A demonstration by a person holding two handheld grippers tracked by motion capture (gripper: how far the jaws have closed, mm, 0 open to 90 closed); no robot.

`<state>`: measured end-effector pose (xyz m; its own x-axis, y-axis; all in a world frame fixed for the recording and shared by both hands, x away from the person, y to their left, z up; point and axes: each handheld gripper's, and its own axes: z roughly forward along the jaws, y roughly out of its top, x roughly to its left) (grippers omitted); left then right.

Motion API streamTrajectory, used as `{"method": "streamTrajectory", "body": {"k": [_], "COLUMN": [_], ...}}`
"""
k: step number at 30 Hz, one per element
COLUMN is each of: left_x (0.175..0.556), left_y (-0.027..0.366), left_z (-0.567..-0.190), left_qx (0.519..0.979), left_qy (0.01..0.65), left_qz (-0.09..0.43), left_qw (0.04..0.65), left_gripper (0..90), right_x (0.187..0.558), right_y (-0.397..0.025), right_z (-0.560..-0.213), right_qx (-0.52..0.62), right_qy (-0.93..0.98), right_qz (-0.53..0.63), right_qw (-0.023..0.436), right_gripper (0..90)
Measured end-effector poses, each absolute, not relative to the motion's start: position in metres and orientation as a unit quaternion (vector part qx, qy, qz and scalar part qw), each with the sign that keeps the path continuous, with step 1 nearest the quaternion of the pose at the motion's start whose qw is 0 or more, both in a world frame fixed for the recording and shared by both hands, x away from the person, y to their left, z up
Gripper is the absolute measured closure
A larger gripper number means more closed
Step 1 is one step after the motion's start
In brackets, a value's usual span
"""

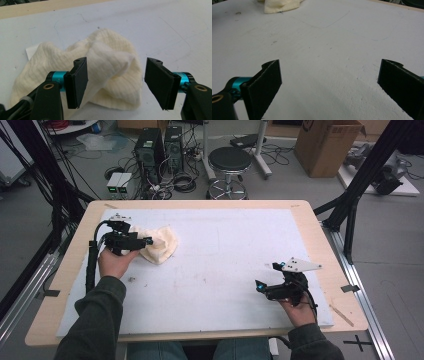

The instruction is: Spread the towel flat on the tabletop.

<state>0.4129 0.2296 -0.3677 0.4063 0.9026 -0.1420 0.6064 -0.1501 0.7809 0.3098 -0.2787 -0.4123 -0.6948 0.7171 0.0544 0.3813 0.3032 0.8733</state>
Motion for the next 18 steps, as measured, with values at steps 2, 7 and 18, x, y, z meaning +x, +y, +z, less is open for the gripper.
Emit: {"method": "streamTrajectory", "body": {"k": [2,7,18], "left_x": [0.419,0.429,0.447], "left_y": [0.228,0.223,0.206], "left_z": [-0.37,-0.382,-0.412], "left_qx": [0.735,0.728,0.732], "left_qy": [0.516,0.533,0.557], "left_qz": [0.183,0.184,0.174], "left_qw": [0.4,0.39,0.353], "left_gripper": [35.2,35.2,41.9], "right_x": [0.31,0.311,0.311], "right_y": [-0.279,-0.278,-0.282], "right_z": [-0.413,-0.413,-0.413], "right_qx": [0.347,0.349,0.351], "right_qy": [0.787,0.788,0.786], "right_qz": [0.477,0.477,0.478], "right_qw": [0.177,0.175,0.176], "right_gripper": [4.5,4.5,4.5]}}
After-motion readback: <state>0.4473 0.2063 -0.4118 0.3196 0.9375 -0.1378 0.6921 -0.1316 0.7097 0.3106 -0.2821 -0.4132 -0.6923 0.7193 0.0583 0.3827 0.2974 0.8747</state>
